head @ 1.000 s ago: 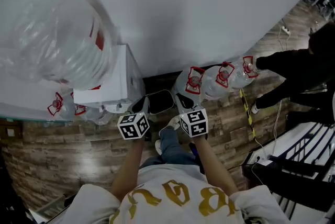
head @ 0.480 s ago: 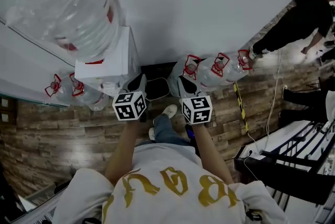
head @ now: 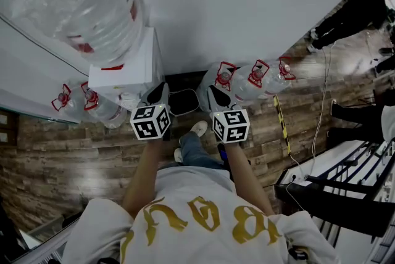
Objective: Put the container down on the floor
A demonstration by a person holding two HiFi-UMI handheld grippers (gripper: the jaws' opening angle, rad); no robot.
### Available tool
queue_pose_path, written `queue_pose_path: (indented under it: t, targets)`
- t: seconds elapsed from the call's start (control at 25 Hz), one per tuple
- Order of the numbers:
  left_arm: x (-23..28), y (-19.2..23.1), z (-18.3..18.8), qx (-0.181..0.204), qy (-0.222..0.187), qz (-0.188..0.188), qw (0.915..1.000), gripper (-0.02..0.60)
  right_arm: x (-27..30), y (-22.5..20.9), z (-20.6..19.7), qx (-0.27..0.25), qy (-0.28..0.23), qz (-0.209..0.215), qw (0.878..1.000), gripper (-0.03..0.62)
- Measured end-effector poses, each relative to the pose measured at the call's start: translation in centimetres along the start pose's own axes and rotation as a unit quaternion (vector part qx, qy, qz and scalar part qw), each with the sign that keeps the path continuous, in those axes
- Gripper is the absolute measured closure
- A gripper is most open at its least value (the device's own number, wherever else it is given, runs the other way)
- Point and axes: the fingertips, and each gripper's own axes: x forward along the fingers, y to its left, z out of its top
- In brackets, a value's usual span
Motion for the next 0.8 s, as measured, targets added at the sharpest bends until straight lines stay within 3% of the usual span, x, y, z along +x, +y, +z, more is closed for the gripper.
queue_pose_path:
  t: [0.8]
  targets:
    - [0.9,0.5,0.0,-0.003,0.003,0.003,1.0000,0.581,0.6,-1.0,-0.9,0.016,0.013,-0.011,1.000,0.568]
